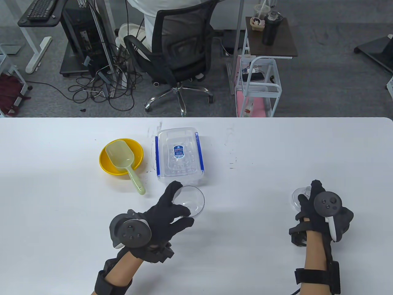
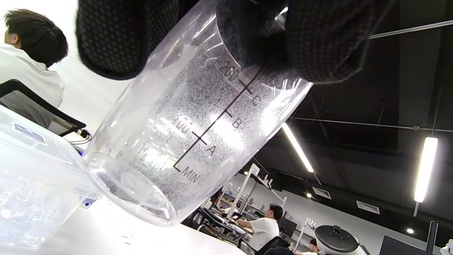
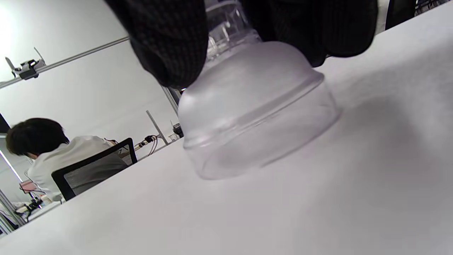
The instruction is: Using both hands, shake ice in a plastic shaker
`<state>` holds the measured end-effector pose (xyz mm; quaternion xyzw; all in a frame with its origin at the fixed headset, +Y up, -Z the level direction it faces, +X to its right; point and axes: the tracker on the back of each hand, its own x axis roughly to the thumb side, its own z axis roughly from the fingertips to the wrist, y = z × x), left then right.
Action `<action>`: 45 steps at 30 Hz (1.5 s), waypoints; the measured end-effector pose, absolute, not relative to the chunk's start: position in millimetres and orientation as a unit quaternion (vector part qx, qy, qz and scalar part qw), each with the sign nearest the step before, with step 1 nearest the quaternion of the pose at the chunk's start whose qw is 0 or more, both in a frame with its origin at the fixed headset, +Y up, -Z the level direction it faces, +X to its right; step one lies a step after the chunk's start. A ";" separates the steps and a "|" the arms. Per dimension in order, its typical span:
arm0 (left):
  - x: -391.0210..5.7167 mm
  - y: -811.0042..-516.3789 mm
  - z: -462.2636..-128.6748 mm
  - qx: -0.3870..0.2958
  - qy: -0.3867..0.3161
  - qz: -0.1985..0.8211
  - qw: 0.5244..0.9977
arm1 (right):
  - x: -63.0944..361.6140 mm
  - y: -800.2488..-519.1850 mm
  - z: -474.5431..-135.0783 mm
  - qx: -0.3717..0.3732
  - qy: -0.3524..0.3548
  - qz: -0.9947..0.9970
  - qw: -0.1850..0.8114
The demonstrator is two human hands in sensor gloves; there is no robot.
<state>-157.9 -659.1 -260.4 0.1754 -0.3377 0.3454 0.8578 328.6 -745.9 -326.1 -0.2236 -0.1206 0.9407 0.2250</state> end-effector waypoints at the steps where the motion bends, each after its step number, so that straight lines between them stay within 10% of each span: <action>1: -156.9 -659.3 -260.8 0.174 -0.337 0.340 0.860 | 327.0 -743.6 -326.0 -0.222 -0.121 0.944 0.211; 13: -124.5 -645.1 -296.9 0.152 -0.294 0.332 0.883 | 260.8 -676.6 -299.4 -0.049 -0.202 0.961 0.185; 22: -61.2 -618.4 -361.0 0.138 -0.241 0.299 0.913 | 224.3 -704.9 -261.0 0.035 -0.152 0.980 0.122; 31: 9.5 -653.5 -427.7 0.068 -0.158 0.228 0.958 | 232.2 -722.8 -256.0 0.031 -0.121 0.986 0.110; 45: 33.4 -675.3 -454.4 -0.008 -0.074 0.044 0.996 | 227.7 -720.7 -249.6 0.044 -0.119 0.984 0.128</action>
